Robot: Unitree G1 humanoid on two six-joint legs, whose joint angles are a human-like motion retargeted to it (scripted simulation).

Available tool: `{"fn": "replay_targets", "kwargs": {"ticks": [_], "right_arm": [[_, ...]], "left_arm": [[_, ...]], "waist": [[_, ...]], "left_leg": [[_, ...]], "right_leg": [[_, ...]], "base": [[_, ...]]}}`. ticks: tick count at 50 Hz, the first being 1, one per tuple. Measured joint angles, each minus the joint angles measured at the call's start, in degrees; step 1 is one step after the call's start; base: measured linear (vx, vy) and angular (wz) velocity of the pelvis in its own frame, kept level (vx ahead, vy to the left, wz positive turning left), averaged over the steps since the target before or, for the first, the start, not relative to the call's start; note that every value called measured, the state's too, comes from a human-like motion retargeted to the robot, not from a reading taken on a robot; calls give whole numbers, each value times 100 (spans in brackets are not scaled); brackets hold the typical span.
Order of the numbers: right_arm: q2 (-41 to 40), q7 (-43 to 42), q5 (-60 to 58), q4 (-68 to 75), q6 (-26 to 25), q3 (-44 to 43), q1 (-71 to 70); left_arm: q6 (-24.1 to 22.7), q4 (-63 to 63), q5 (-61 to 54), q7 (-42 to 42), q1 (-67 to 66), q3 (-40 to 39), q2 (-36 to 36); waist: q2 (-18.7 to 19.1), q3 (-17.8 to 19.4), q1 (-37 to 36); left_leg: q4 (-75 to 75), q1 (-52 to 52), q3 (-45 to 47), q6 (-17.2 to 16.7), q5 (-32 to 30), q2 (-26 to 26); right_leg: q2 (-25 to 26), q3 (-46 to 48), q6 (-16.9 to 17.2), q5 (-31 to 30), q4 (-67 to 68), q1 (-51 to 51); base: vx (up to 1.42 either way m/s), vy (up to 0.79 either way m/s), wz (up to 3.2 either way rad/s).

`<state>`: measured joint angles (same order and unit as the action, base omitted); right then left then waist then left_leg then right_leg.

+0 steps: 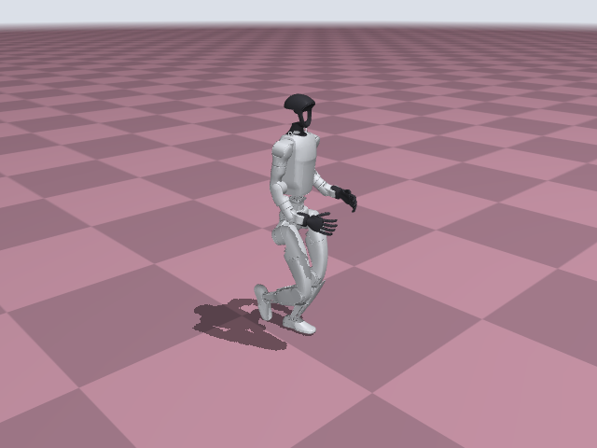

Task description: Walk run

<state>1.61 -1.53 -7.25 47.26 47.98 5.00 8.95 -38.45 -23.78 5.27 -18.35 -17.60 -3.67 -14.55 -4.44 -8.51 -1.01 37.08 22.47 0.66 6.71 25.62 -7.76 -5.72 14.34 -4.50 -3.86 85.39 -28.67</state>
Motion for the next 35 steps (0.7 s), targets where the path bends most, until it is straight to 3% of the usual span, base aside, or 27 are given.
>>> {"fn": "replay_targets", "kwargs": {"ticks": [2, 5, 7, 10, 11, 12, 13, 15, 17, 19, 21, 22, 25, 27, 28, 30, 31, 32, 33, 34, 35], "right_arm": [[298, 131, -132, -172, 197, -228, 324], [643, -41, -331, -503, 263, -641, 868], [663, 38, -144, -631, 283, -793, 1170], [797, 120, 212, -822, 367, -973, 1230], [783, 35, 205, -807, 360, -1039, 1110], [750, -11, 205, -764, 344, -1094, 982], [680, 24, 219, -666, 310, -1127, 836], [537, 158, 269, -192, 190, -956, 774], [220, 353, 329, 266, -22, -1050, 754], [98, 495, 562, 223, -151, -711, 408], [105, 599, 811, -64, -257, -409, -39], [98, 666, 909, -219, -332, -296, -244], [143, 958, 1373, -707, -600, -23, -742], [361, 1203, 1660, -1137, -735, 126, -999], [524, 1329, 1743, -1381, -806, 191, -1144], [932, 1574, 1902, -2017, -1080, 260, -1418], [1108, 1683, 1946, -2396, -1270, 242, -1481], [1240, 1792, 1969, -2744, -1445, 208, -1521], [1282, 1899, 1950, -3029, -1590, 139, -1517], [1215, 2003, 1871, -3119, -1624, 51, -1380], [1093, 2105, 1762, -3112, -1602, -45, -1177]], "left_arm": [[3, 584, -98, -218, -32, 57, -206], [204, 1505, -467, -537, 0, 143, -319], [461, 1820, -935, -613, 94, 149, -78], [691, 2091, -1449, -827, 321, -99, 37], [647, 2075, -1350, -781, 386, -117, -24], [604, 2026, -1235, -735, 442, -97, -79], [562, 1914, -1088, -690, 481, 3, -119], [479, 1289, -730, -749, 322, 231, 21], [335, 353, -409, -621, -7, 706, 105], [213, -117, -159, -572, -163, 699, 115], [-19, -282, 199, -425, -313, 383, -117], [-107, -369, 394, -274, -437, 246, -205], [-97, -1022, 802, 11, -714, -80, -227], [-81, -1301, 875, -88, -876, -295, -243], [-117, -1355, 875, -136, -956, -355, -273], [-239, -1340, 839, -138, -1130, -421, -430], [-268, -1311, 851, -96, -1171, -448, -437], [-285, -1294, 869, -85, -1197, -489, -422], [-279, -1300, 897, -136, -1197, -557, -365], [-232, -1367, 885, -149, -1279, -545, -329], [-166, -1466, 853, -143, -1402, -494, -304]], "waist": [[-7, 99, 633], [-94, 337, 1602], [-475, 402, 1866], [-937, 503, 1965], [-1093, 622, 1896], [-1228, 746, 1792], [-1322, 884, 1616], [-1194, 706, 1285], [-1081, 440, 721], [-932, 367, 342], [-572, 441, -44], [-402, 516, -263], [107, 738, -1071], [291, 794, -1453], [287, 797, -1601], [364, 830, -1901], [491, 892, -2030], [656, 938, -2115], [898, 951, -2113], [980, 864, -1989], [982, 728, -1804]], "left_leg": [[-473, -997, -20, -43, -762, -302], [-1096, -2441, -472, -281, -3539, -574], [-1196, -3185, -412, -308, -4167, -849], [-944, -3825, 127, -288, -3870, -981], [-451, -3813, 442, -203, -3623, -959], [123, -3738, 769, -80, -3337, -898], [857, -3541, 1121, 117, -2972, -758], [2294, -2782, 1556, 670, -2166, -362], [3201, -1473, 1120, 264, -1635, -231], [3037, -350, 1056, -80, -1445, -170], [2034, 393, 925, -328, -1374, 48], [1323, 588, 793, -491, -1374, 113], [-1058, 589, 147, -1099, -1523, 463], [-2115, 452, -72, -1132, -1395, 704], [-2433, 454, 60, -1094, -1309, 781], [-2748, 357, 204, -1400, -1244, 932], [-2598, 313, 125, -1200, -1259, 958], [-2363, 272, 194, -899, -1767, 1003], [-1958, 236, 560, -395, -3261, 1087], [-1514, 293, -139, -264, -3299, 902], [-1050, 397, -1370, -318, -2608, 582]], "right_leg": [[48, -238, 109, 427, -1170, -722], [-800, 187, 490, 550, -3823, -1032], [-1062, 163, 739, 834, -5837, -826], [-1031, -706, 891, 1708, -7286, -822], [-1159, -870, 992, 1653, -7194, -711], [-1244, -915, 857, 1347, -6956, -606], [-1243, -719, 247, 538, -6426, -509], [-1156, -1663, -106, 487, -4979, -675], [-1850, -181, -330, 1540, -3722, -292], [-1182, -455, -105, 1776, -3943, 293], [-537, -86, -209, 1856, -4283, 934], [-125, 32, -275, 1763, -4639, 1378], [1043, 107, -298, 604, -6111, 3018], [1138, 547, -197, -318, -6415, 3792], [1096, 539, 19, -708, -6378, 3991], [1017, 523, 336, -1576, -6038, 4209], [978, 518, 393, -1854, -5762, 4368], [985, 470, 442, -2012, -5430, 4507], [1082, 334, 474, -1935, -4983, 4606], [1177, 151, 406, -1679, -4414, 4519], [1273, -56, 287, -1335, -3783, 4338]], "base": [[207, -17, 93], [198, -37, 133], [234, -59, 12], [220, -58, -32], [227, -51, -14], [206, -35, -5], [228, -41, -3], [286, -55, 9], [304, -55, 19], [173, -48, -26], [149, -31, -56], [170, -31, -102], [134, -24, -133], [162, -16, -99], [150, -7, -89], [162, 2, -95], [187, 10, -96], [163, 12, -74], [144, 16, -23], [158, 20, 32], [228, 19, 2]]}}
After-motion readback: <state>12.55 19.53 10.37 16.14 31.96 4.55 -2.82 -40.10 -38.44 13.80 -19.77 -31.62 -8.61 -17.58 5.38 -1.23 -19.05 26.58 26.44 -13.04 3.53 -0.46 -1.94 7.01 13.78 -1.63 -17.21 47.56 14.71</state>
